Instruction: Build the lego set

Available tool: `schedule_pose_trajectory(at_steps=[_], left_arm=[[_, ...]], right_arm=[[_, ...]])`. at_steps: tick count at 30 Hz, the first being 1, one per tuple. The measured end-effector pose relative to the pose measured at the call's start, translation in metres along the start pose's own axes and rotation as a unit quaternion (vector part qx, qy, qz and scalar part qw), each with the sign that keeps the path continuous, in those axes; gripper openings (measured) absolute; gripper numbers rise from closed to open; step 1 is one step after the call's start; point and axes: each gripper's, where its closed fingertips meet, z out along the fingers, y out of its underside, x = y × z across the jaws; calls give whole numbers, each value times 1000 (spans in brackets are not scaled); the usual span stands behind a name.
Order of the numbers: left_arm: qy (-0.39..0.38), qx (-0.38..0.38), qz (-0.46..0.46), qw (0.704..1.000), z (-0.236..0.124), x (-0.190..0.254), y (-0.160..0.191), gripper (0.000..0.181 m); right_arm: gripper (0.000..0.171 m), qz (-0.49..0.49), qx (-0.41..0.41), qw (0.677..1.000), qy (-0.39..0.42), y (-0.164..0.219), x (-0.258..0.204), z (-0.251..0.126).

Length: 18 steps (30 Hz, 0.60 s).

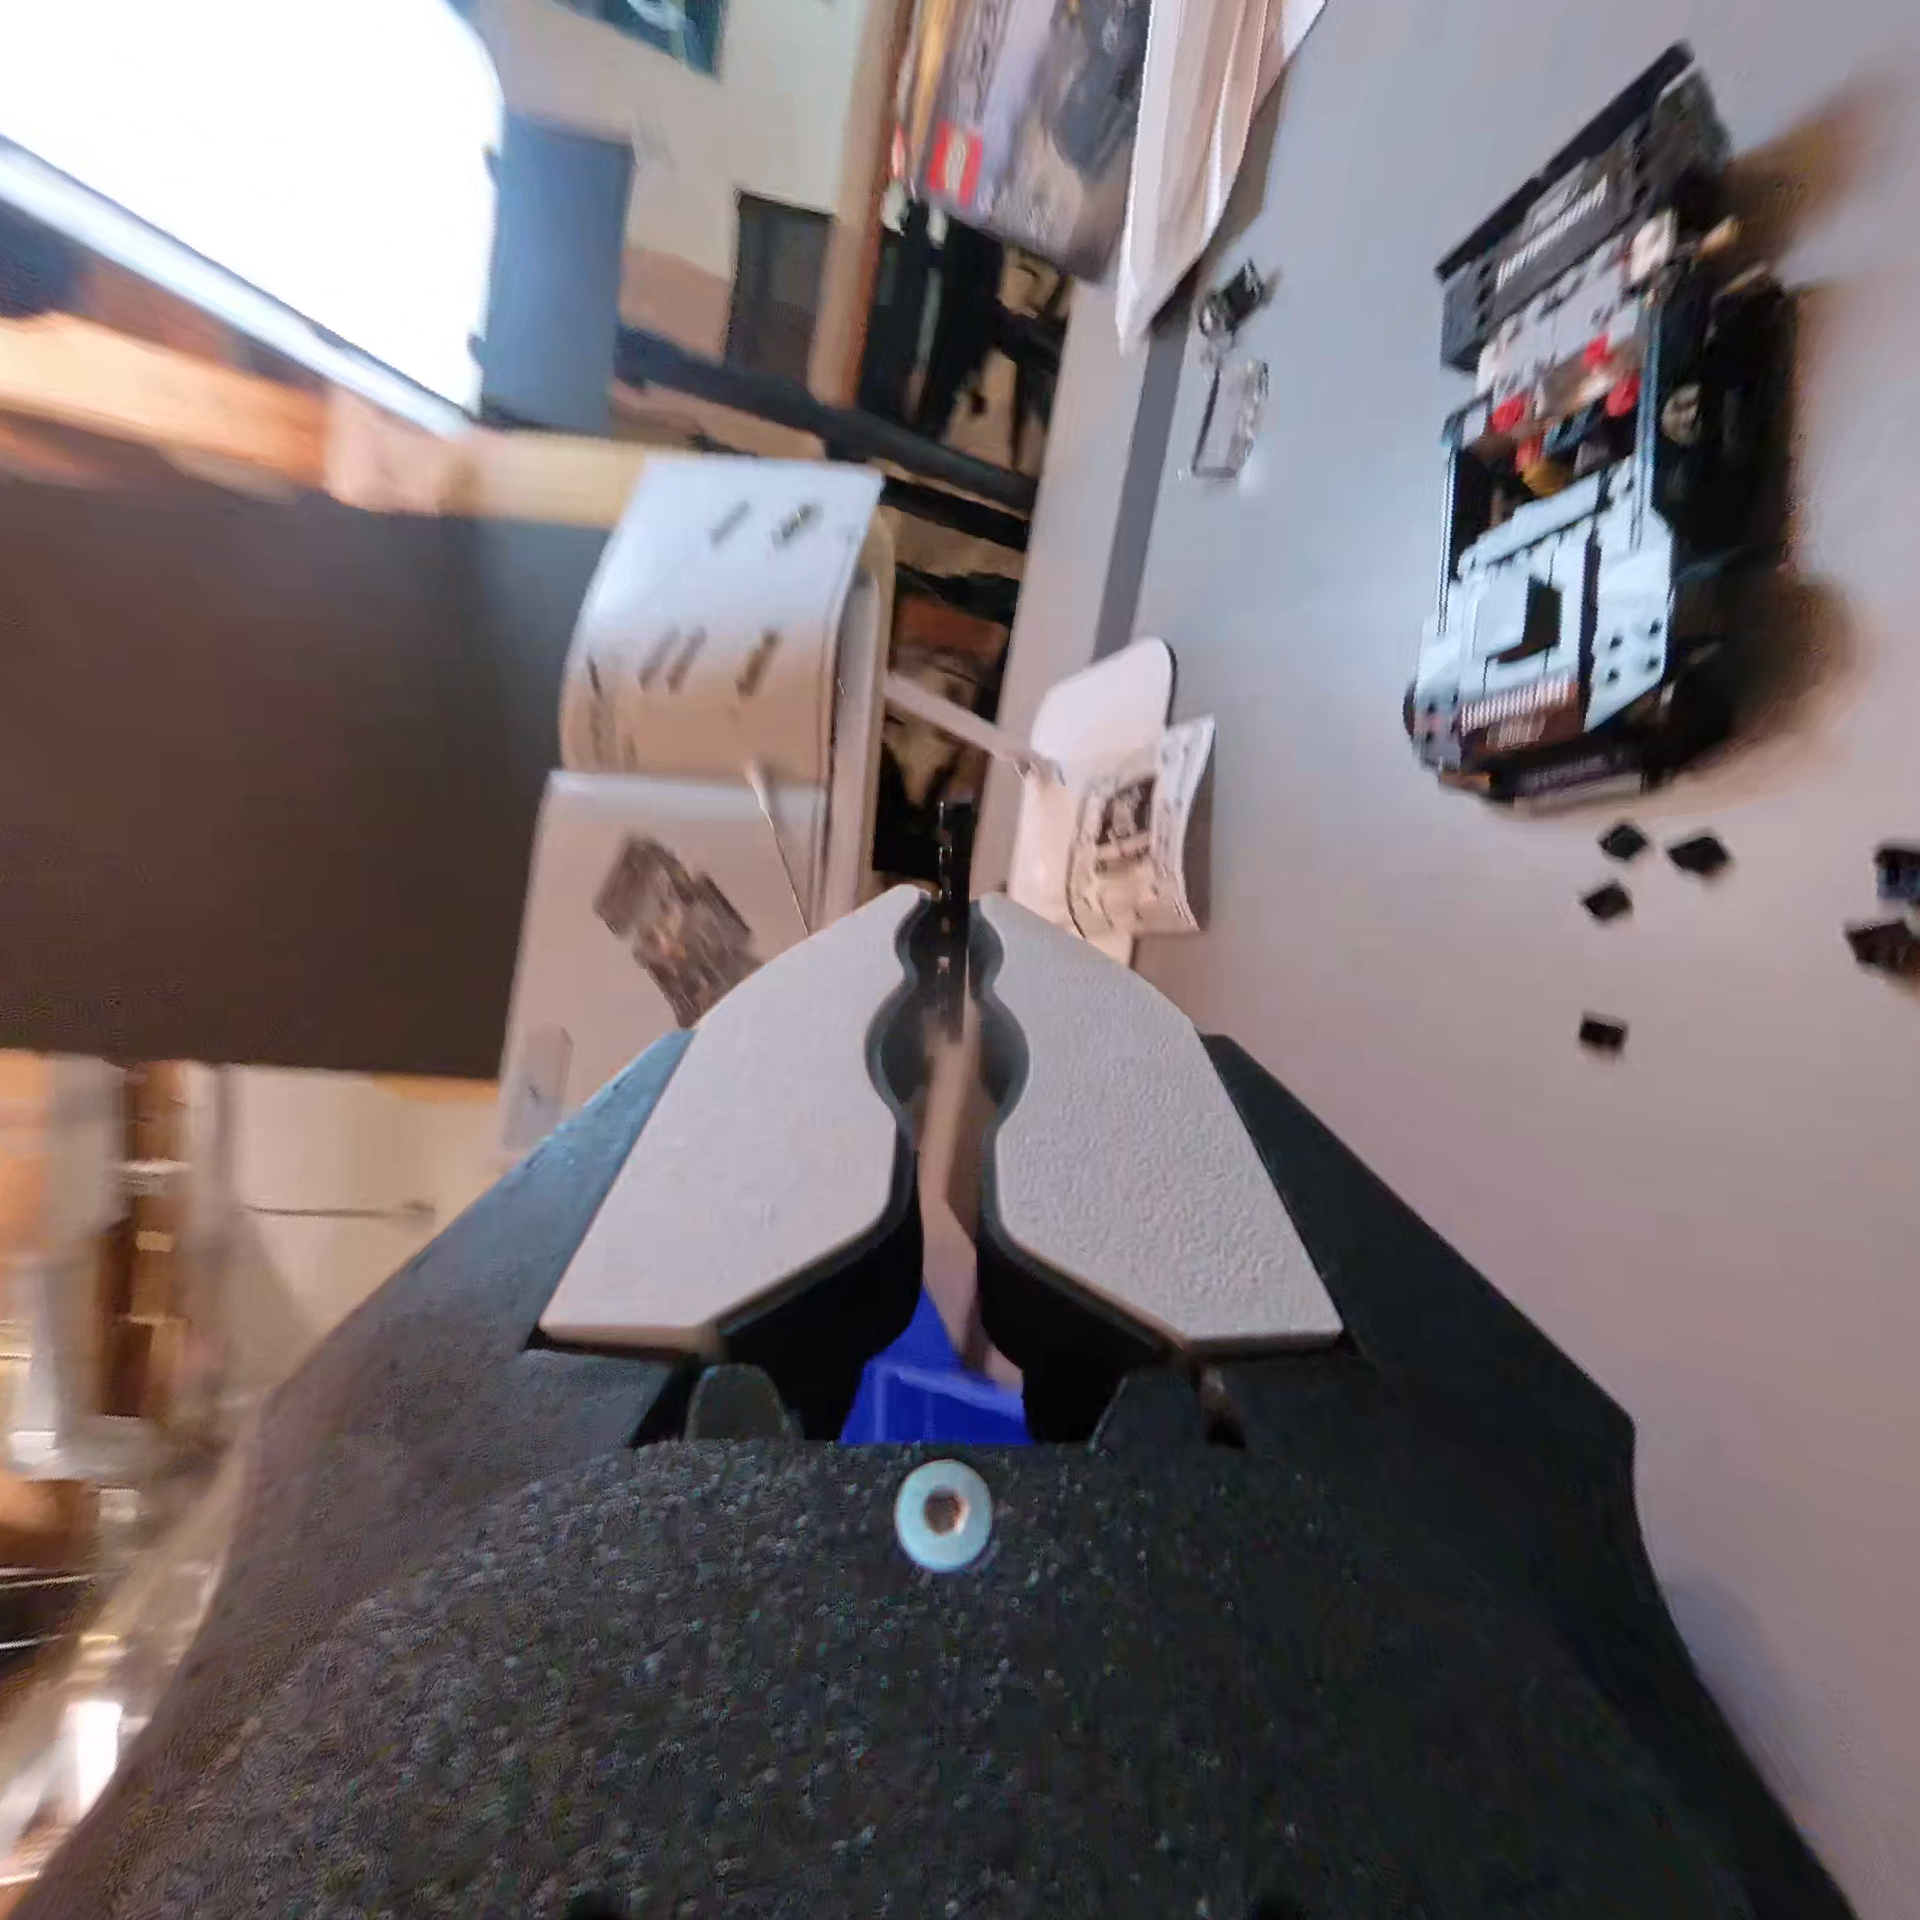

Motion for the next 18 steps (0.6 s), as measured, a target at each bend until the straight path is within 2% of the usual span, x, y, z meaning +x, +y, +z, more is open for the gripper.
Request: schedule_pose_trajectory(at_steps=[4,8,12,15,16,18], left_arm=[[-24,38,30,999,17,34,-54,5],[-22,64,37,997,25,53,-80,6],[-8,81,50,995,28,67,-91,5],[-5,93,52,994,28,72,-97,5],[-4,94,56,994,28,73,-98,5],[-1,95,59,994,29,76,-98,5]], right_arm=[[30,19,-22,999,-29,-8,-24,22],[29,16,-50,999,-4,1,-20,22],[19,5,-49,999,-8,3,-21,15],[18,7,-63,998,-21,9,-22,15],[8,9,-67,997,-33,10,-24,15],[8,1,-80,996,-50,13,-25,14]])
